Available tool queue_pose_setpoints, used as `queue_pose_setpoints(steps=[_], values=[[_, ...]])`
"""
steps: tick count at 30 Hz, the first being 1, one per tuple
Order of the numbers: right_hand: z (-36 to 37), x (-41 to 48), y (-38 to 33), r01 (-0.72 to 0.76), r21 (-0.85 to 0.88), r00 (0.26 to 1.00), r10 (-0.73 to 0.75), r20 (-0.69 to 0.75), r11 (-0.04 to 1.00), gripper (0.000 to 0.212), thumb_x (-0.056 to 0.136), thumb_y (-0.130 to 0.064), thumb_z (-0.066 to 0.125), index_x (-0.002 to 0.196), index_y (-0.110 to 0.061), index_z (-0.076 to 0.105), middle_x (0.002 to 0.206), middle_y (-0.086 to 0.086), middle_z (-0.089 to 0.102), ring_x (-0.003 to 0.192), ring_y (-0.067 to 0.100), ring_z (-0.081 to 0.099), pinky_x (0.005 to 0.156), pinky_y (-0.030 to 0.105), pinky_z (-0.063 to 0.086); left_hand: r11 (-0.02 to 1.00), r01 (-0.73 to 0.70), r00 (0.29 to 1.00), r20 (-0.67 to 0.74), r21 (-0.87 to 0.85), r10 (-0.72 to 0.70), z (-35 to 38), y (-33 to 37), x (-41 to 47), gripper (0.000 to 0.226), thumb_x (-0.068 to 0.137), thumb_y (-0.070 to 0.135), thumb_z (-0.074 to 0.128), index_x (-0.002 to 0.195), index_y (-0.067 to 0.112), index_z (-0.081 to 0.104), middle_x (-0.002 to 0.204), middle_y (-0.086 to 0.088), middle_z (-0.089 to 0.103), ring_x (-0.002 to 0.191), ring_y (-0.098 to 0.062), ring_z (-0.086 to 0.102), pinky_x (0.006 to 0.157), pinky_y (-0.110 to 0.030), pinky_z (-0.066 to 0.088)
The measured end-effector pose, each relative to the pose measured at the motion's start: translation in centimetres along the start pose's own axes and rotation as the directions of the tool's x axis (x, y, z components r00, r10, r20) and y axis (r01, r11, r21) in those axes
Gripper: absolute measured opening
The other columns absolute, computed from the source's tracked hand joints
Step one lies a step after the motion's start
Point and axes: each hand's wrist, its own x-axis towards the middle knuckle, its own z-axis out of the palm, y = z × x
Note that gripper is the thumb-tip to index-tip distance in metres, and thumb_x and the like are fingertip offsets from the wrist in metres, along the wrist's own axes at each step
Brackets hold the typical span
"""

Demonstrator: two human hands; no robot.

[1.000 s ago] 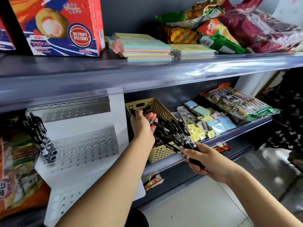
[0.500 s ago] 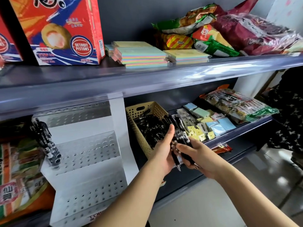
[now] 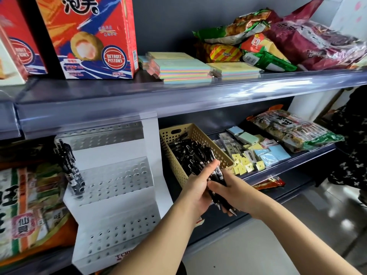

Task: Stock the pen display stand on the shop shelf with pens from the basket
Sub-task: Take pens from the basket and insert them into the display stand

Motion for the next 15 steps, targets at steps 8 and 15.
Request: queue_pose_setpoints(steps=[8, 15], values=[[0.0, -1.7, -0.7, 0.003, 0.022, 0.999, -0.004, 0.045, 1.0, 0.027, 0.093, -0.032, 0.053, 0.106, -0.01, 0.043, 0.1, 0.02, 0.064, 0.078, 0.032, 0.069, 0.073, 0.046, 0.056, 0.992, -0.055, 0.998, -0.033, 0.11, 0.059, 0.0, 0.5, -0.5, 0.026, 0.083, 0.037, 0.067, 0.087, 0.011, 0.074, 0.091, -0.011, 0.072, 0.087, -0.025, 0.069, 0.078, -0.032, 0.054], [-0.7, -2.8, -1.6, -0.038, 0.032, 0.999, 0.037, 0.04, 0.999, 0.053, 0.077, -0.057, 0.05, 0.117, -0.022, 0.048, 0.104, -0.003, 0.059, 0.091, 0.015, 0.065, 0.076, 0.028, 0.058, 0.991, -0.07, 0.996, -0.056, 0.115, 0.076, -0.4, 1.7, -1.9, 0.027, 0.082, 0.043, 0.067, 0.075, 0.018, 0.073, 0.077, -0.004, 0.073, 0.071, -0.019, 0.069, 0.065, -0.028, 0.052]])
